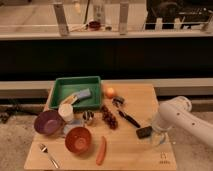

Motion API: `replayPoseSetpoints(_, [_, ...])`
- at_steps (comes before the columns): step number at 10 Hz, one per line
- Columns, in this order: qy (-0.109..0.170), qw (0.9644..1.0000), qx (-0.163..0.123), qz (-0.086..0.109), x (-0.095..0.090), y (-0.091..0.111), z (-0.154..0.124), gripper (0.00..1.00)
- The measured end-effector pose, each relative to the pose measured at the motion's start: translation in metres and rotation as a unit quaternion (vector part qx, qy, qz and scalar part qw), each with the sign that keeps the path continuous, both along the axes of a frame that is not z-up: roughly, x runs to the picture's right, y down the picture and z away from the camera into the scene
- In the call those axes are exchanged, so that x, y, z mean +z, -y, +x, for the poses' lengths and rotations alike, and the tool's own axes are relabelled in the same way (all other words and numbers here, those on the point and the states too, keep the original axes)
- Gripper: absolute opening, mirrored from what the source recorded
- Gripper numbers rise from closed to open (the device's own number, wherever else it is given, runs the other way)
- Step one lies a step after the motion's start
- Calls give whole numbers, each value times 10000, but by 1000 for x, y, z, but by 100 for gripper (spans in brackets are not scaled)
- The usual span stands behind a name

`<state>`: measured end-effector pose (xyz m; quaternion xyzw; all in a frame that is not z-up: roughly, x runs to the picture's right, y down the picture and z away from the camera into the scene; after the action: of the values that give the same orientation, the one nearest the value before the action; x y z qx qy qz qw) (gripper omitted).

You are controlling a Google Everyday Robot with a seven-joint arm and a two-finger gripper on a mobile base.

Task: Wipe tray with eraser

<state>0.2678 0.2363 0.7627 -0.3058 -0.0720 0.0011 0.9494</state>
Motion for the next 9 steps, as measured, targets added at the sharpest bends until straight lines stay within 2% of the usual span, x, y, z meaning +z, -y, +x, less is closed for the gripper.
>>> replayPoseSetpoints(2, [-28,9993,374,-93,-24,-23,24,80])
replayPoseSetpoints(4, [-28,9987,487,-149,-35,-30,23,80])
replayPoseSetpoints(7, [18,9981,587,-173,-34,-25,-3,80])
replayPoseSetpoints(9, [63,9980,612,-126,-32,-20,-9,80])
